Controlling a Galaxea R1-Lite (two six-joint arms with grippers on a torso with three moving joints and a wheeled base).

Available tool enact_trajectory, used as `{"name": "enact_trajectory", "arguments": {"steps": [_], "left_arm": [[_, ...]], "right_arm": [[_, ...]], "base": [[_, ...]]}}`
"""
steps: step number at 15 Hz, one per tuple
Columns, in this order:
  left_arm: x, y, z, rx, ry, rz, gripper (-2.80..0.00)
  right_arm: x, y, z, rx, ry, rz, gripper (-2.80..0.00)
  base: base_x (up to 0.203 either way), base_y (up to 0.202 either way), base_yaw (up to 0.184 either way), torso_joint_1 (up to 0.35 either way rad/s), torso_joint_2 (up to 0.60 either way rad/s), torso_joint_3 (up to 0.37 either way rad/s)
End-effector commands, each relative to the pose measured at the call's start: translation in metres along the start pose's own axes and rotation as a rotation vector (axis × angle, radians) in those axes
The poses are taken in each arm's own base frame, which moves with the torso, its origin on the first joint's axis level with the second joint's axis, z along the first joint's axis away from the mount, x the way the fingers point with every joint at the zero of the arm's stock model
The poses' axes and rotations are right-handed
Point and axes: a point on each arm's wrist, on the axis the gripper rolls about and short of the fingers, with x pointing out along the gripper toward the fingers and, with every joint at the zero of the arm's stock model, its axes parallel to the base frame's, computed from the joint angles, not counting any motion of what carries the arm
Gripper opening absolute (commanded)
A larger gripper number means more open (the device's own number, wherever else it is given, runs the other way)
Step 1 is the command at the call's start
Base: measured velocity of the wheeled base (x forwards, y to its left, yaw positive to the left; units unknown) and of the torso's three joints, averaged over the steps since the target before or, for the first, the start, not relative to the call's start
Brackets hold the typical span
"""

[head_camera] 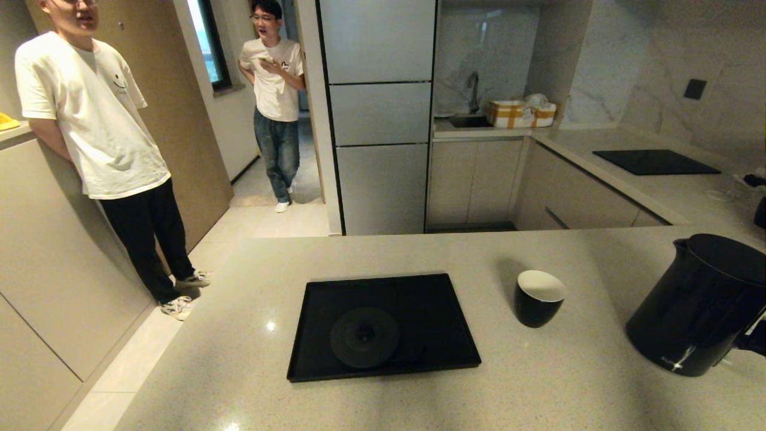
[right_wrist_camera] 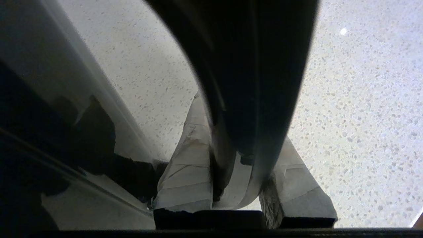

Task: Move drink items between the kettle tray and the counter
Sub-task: Place it on the right

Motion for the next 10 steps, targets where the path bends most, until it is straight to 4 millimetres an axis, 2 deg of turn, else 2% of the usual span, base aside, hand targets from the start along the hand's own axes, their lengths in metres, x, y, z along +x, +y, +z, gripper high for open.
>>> {"name": "enact_trajectory", "arguments": {"steps": [1, 8, 9, 10], "left_arm": [[0.000, 0.000, 0.000, 0.000, 0.000, 0.000, -2.80], [0.000, 0.000, 0.000, 0.000, 0.000, 0.000, -2.80], [0.000, 0.000, 0.000, 0.000, 0.000, 0.000, -2.80], [0.000, 0.000, 0.000, 0.000, 0.000, 0.000, -2.80]], "right_arm": [[-0.001, 0.001, 0.002, -0.005, -0.005, 0.005, -2.80], [-0.007, 0.017, 0.013, -0.036, -0.040, 0.052, -2.80], [-0.007, 0.017, 0.013, -0.036, -0.040, 0.052, 0.00], [-0.009, 0.020, 0.014, -0.059, -0.038, 0.059, 0.00]], "base": [[0.000, 0.000, 0.000, 0.000, 0.00, 0.000], [0.000, 0.000, 0.000, 0.000, 0.00, 0.000], [0.000, 0.000, 0.000, 0.000, 0.00, 0.000], [0.000, 0.000, 0.000, 0.000, 0.00, 0.000]]}}
